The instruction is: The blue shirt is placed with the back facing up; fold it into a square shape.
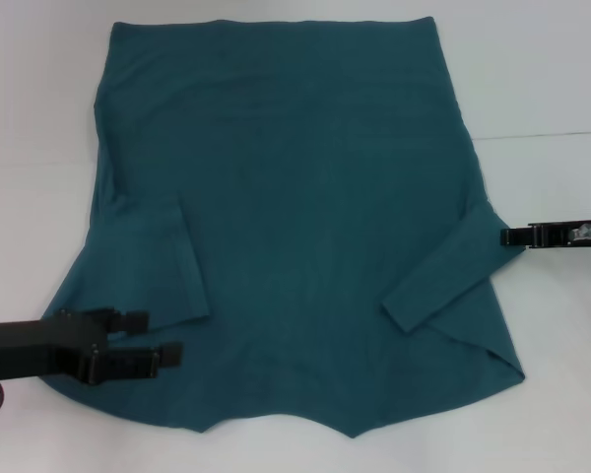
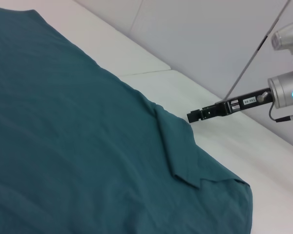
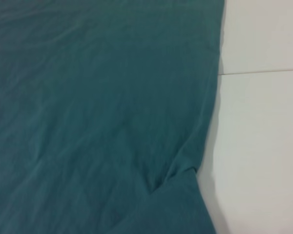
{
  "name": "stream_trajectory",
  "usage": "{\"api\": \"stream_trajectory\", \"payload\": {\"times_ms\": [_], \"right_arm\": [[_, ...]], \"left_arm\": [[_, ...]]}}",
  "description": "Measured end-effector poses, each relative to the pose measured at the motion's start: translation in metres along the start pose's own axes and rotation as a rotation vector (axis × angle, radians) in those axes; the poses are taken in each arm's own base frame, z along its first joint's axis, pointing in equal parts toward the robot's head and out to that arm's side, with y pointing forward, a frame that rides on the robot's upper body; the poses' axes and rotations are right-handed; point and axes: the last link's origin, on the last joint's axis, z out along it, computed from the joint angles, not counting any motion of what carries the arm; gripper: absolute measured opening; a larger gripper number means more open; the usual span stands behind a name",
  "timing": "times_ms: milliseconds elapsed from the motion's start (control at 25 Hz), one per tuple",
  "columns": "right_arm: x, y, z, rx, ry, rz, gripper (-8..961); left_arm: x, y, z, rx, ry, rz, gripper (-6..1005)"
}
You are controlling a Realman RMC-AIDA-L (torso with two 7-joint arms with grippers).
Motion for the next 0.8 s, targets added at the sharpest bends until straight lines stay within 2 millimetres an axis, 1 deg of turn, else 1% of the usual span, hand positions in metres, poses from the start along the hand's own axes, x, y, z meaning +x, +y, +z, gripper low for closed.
{"api": "stream_trajectory", "payload": {"times_ms": [320,800], "right_arm": [[0.0005,0.0042,0.0051,0.008,0.005,-0.026,610],[0.0036,0.0042,0.0107,0.016,0.017,-0.024,581]], "left_arm": [[0.0021,0.0004,0.0012,-0.004,0.0,-0.002,860],[0.0022,-0.0007,-0.0001,0.003,0.003,-0.002,860]]}}
